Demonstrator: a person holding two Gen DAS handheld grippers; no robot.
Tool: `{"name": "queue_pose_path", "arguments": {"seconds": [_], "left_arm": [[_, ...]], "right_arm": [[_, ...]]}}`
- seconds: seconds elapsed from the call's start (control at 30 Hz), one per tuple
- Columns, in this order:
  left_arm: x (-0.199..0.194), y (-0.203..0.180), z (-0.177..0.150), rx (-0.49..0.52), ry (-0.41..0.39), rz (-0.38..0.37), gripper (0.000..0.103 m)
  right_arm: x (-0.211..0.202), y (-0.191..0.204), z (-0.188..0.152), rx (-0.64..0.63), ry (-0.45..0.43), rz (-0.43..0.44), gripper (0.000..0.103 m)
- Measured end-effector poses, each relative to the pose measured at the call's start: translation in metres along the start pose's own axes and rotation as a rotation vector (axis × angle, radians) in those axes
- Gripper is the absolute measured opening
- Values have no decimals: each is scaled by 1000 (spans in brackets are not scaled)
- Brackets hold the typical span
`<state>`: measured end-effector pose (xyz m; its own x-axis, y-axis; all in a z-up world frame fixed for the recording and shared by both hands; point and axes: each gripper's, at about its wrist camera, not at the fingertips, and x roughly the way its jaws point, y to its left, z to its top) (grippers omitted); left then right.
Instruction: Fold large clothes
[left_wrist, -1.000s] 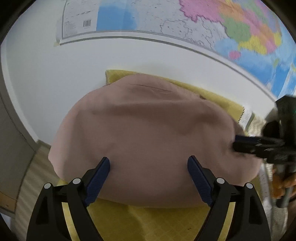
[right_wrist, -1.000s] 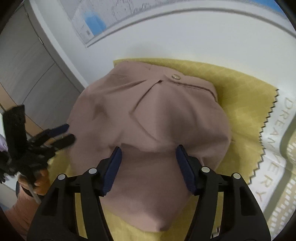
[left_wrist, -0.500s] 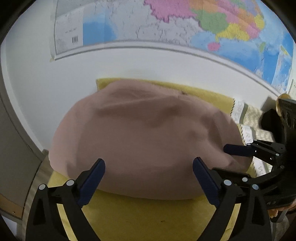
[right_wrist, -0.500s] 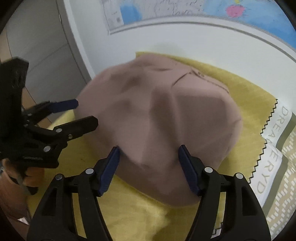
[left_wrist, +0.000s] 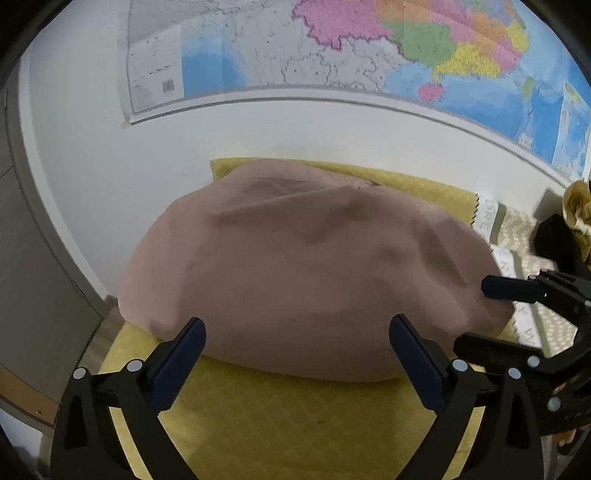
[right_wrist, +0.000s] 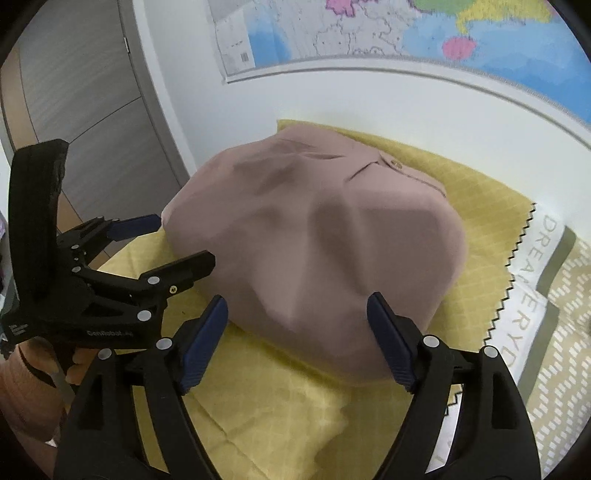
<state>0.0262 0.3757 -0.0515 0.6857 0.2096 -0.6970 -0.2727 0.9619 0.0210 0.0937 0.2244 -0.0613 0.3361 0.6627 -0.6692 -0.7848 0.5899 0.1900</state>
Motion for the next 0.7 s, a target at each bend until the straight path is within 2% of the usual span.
{"name": "queue_pose_path", "arguments": {"seconds": [0.2,0.4,0.57,0.7], "left_arm": [[-20,-7,-4,-28,-40,18,96],[-39,-10,-12,-64,-59,64,96],[-54,-11,-20,-120,-78,87,96],[-66,-17,-26,-107,-98,114,96]], "right_arm": [[-16,4,-6,-3,-36,-13,84],[-39,13,-15,-16,-98,-53,97],[-54,18,-23,-1,-138,-75,97],[-61,22,-30,-13,-144,-75,97]]}}
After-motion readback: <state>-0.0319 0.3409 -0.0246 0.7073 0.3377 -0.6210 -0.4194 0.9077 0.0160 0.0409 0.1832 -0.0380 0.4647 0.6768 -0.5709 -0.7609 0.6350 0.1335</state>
